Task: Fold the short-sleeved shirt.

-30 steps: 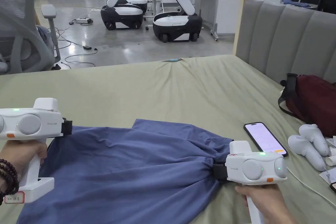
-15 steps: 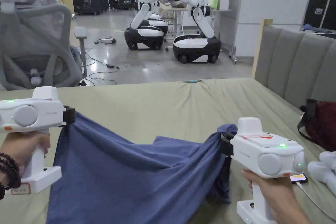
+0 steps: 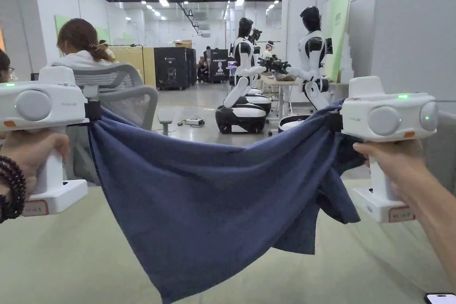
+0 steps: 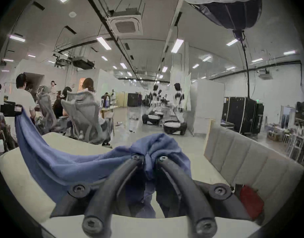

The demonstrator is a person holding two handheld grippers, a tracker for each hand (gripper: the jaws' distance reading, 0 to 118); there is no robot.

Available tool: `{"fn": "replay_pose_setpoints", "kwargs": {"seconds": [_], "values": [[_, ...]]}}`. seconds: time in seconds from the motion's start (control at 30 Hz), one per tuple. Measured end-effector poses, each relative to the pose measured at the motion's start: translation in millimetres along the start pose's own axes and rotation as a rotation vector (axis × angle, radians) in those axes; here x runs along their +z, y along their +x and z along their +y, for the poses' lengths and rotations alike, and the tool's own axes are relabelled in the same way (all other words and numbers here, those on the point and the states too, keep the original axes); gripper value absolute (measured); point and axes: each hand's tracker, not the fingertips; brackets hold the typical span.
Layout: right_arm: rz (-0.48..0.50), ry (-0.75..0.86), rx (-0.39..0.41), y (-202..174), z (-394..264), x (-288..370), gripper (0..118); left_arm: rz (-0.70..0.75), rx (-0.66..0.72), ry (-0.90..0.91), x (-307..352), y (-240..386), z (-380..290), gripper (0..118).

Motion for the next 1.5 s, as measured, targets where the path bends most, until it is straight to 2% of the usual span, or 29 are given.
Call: {"fn": "replay_pose_setpoints", "kwargs": {"seconds": [0.1, 0.13, 0.27, 0.4, 0.53, 0.67, 0.87, 0.93, 0.97, 1.1, 1.4, 1.5], "values": [[0.022, -0.023, -0.097, 8.4, 30.3, -18.3, 10, -0.005, 0.014, 0.037, -9.9, 9.1, 15.2, 2], [0.012, -0.021, -0.105, 9.8, 37.6, -22.0, 10, 0.006, 0.02, 0.048, -14.7, 13.0, 18.5, 2], [-0.048, -0.005, -0.068, 13.9, 46.1, -25.9, 10, 0.035, 0.022, 0.045, -31.9, 18.5, 17.8, 2], [-0.047, -0.006, -0.049, 21.1, 36.1, -25.6, 10, 0.032, 0.024, 0.028, -42.5, 20.3, 4.3, 2], [-0.042, -0.036, -0.08, 27.6, 2.2, -34.6, 10, 0.016, 0.047, 0.01, -51.7, 22.2, -28.0, 2], [-0.052, -0.127, -0.086, 24.6, -58.1, -52.7, 10, -0.01, 0.047, -0.06, -65.2, 27.1, -84.3, 2], [-0.015, -0.233, -0.109, 20.8, -128.2, -65.6, 10, -0.054, 0.03, -0.158, -72.5, 32.2, -143.2, 2], [-0.005, -0.222, -0.138, 22.0, -139.1, -51.5, 10, -0.079, 0.058, -0.144, -59.0, 29.5, -144.9, 2], [0.003, -0.215, -0.127, 20.9, -144.7, -41.2, 10, -0.086, 0.067, -0.134, -48.6, 28.2, -148.5, 2], [-0.004, -0.209, -0.033, 9.6, -172.8, 5.2, 10, -0.083, 0.032, -0.149, -4.9, 28.5, -170.4, 2], [0.017, -0.274, -0.017, 0.5, -252.3, 161.5, 10, -0.104, 0.14, -0.237, 151.8, 13.1, -263.3, 2], [0.022, -0.319, -0.016, 0.3, -284.1, 199.7, 10, -0.096, 0.08, -0.299, 190.1, 8.3, -303.8, 2]]}}
